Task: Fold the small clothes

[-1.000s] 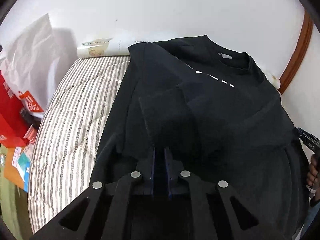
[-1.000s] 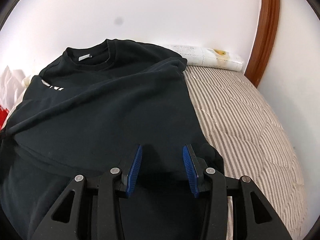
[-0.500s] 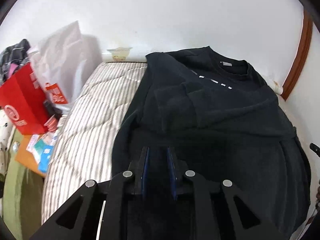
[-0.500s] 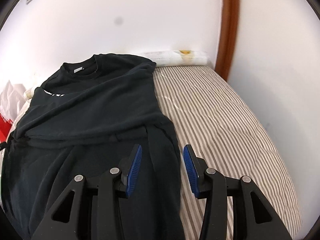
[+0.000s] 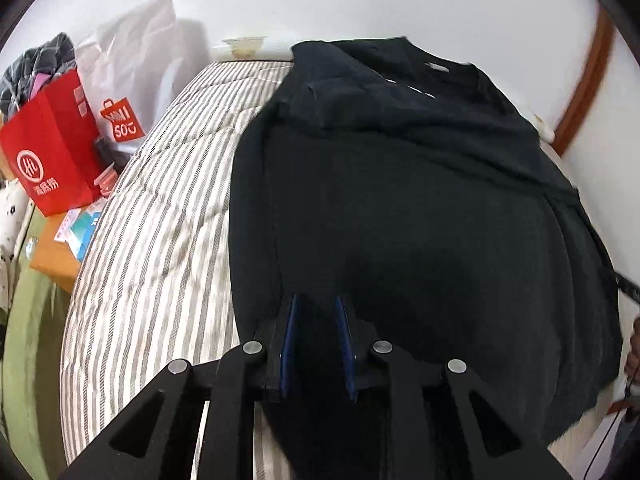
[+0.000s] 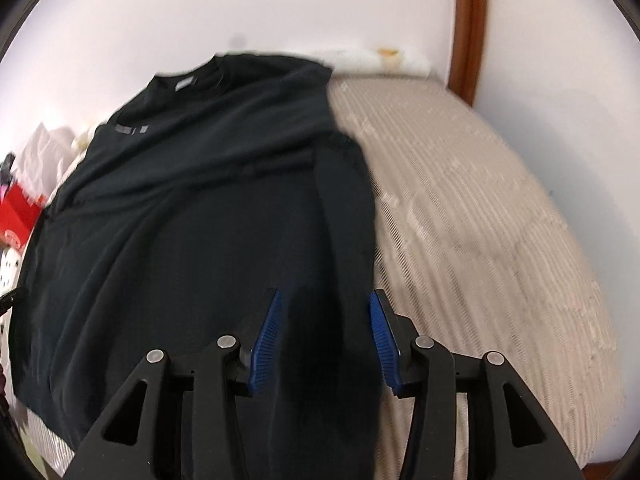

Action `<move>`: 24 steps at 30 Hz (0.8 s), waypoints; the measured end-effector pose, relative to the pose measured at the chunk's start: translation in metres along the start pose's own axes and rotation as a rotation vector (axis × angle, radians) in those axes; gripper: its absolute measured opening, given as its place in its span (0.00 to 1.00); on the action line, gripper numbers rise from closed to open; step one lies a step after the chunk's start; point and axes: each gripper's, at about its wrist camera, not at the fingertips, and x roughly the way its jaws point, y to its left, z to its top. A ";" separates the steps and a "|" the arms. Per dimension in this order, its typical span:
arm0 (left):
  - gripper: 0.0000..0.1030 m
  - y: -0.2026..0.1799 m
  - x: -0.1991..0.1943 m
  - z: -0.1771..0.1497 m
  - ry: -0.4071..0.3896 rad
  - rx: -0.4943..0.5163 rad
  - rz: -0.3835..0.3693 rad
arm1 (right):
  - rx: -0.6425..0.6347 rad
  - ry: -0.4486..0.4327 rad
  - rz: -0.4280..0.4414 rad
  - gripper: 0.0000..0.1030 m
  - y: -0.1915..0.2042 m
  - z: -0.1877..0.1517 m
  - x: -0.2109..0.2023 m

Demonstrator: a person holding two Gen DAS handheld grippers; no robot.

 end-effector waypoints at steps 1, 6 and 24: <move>0.20 -0.002 -0.003 -0.004 -0.012 0.022 0.007 | -0.011 0.005 -0.002 0.44 0.003 -0.004 0.002; 0.46 -0.001 -0.014 -0.018 -0.055 0.051 -0.013 | -0.036 -0.021 -0.027 0.49 0.015 -0.015 0.005; 0.52 -0.007 -0.002 -0.020 -0.076 0.081 0.017 | 0.017 -0.003 -0.070 0.70 0.007 -0.020 0.013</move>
